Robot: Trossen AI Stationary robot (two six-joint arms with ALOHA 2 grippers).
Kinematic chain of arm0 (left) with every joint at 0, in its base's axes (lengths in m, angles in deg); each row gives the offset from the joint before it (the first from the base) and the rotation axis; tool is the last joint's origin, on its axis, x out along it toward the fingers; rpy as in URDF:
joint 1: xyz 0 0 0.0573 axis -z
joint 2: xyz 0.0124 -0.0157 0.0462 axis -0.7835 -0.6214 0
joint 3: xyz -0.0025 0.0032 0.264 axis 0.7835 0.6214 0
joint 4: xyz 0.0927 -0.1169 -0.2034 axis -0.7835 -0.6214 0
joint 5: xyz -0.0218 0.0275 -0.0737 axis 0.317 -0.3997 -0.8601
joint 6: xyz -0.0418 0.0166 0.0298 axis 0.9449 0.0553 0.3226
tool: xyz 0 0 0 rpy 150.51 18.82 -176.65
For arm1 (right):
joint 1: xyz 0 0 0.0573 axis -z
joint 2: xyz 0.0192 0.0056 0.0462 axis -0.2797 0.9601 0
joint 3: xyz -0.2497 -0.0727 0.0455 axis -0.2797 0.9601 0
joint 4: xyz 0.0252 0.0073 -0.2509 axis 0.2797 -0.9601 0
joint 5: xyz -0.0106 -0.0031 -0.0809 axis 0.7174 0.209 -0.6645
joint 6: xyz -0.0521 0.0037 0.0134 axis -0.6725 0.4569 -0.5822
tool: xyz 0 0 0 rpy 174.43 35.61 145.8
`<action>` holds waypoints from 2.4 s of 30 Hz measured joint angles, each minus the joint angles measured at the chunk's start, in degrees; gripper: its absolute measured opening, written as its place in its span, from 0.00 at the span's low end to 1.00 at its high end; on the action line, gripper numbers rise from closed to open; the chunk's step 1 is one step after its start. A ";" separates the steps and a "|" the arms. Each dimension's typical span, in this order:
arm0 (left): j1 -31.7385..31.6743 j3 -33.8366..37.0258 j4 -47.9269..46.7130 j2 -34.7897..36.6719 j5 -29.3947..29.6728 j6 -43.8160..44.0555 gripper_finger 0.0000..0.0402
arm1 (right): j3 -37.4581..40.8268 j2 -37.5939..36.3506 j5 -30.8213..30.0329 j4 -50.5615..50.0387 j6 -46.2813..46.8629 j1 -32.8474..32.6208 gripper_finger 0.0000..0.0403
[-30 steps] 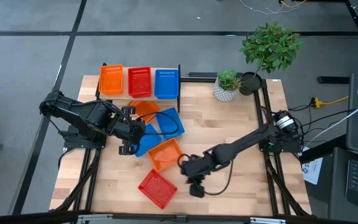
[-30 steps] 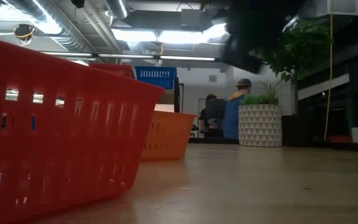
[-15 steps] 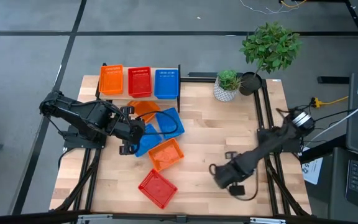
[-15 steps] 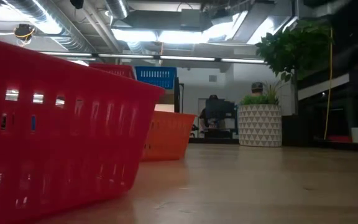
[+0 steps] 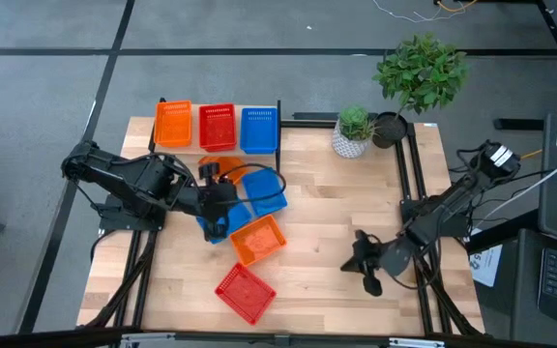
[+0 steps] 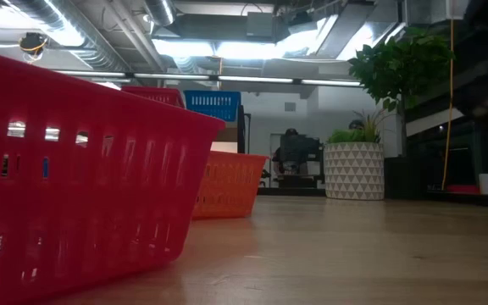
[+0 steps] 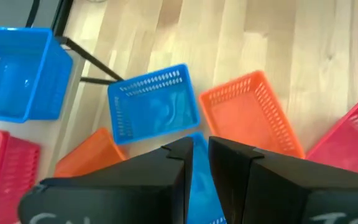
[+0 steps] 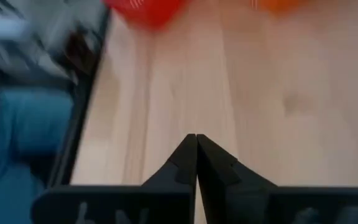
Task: Stack baskets on shelf by color
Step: Stack the bottom orange bin on top of the orange bin on the shelf
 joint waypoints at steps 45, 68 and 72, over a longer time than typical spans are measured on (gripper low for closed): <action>8.12 0.02 -3.53 -20.43 -8.67 -16.88 0.29 | 2.08 -0.03 -2.43 13.98 -13.98 1.61 0.02; 11.49 0.04 -2.89 -33.04 -6.74 -35.85 0.29 | 2.06 -0.01 -2.43 13.98 -11.14 1.59 0.02; 10.85 0.04 -2.87 -35.21 -5.25 -36.02 0.29 | 2.06 -0.01 -2.43 13.94 -11.18 1.61 0.02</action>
